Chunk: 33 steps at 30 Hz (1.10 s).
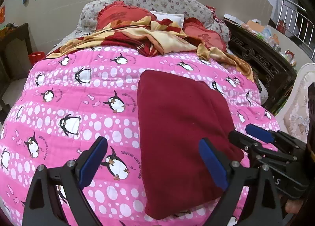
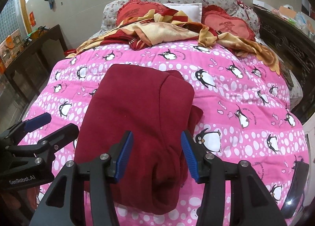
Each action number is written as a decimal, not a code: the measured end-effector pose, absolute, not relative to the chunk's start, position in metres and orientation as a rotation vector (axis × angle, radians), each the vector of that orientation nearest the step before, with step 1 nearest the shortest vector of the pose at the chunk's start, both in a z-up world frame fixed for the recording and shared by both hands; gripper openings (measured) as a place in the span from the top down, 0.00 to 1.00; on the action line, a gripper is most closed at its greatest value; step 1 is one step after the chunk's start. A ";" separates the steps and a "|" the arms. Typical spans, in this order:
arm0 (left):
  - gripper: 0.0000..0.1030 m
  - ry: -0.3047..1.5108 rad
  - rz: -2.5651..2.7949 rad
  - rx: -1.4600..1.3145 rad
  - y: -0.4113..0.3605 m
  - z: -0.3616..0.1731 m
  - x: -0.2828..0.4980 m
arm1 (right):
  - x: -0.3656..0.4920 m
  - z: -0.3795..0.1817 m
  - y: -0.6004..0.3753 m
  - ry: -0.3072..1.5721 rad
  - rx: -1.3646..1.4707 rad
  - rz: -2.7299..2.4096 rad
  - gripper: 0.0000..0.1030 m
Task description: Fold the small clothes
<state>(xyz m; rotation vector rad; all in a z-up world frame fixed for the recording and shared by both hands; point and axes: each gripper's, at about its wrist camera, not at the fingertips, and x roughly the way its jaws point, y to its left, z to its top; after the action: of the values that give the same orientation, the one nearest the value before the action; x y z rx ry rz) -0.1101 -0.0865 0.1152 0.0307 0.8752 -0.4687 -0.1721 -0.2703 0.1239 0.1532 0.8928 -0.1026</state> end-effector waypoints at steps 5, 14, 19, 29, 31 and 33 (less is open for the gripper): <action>0.06 0.881 -0.460 0.024 -0.084 0.114 -0.108 | -0.171 0.123 -0.271 0.893 0.150 -0.107 0.49; 0.06 0.885 -0.456 0.026 -0.084 0.113 -0.106 | -0.169 0.123 -0.273 0.898 0.148 -0.104 0.49; 0.06 0.883 -0.452 0.028 -0.083 0.111 -0.104 | -0.169 0.122 -0.272 0.900 0.150 -0.103 0.49; 0.06 0.894 -0.448 0.028 -0.082 0.107 -0.100 | -0.166 0.117 -0.275 0.911 0.162 -0.099 0.49; 0.06 0.896 -0.445 0.027 -0.082 0.106 -0.099 | -0.165 0.116 -0.275 0.912 0.160 -0.095 0.49; 0.06 0.898 -0.445 0.030 -0.081 0.105 -0.099 | -0.164 0.116 -0.273 0.912 0.157 -0.093 0.49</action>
<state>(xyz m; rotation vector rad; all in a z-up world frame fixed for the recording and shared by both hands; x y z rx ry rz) -0.0986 -0.0810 0.1050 0.0297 0.8984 -0.4451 -0.1642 -0.2734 0.1155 0.1572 0.9124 -0.0933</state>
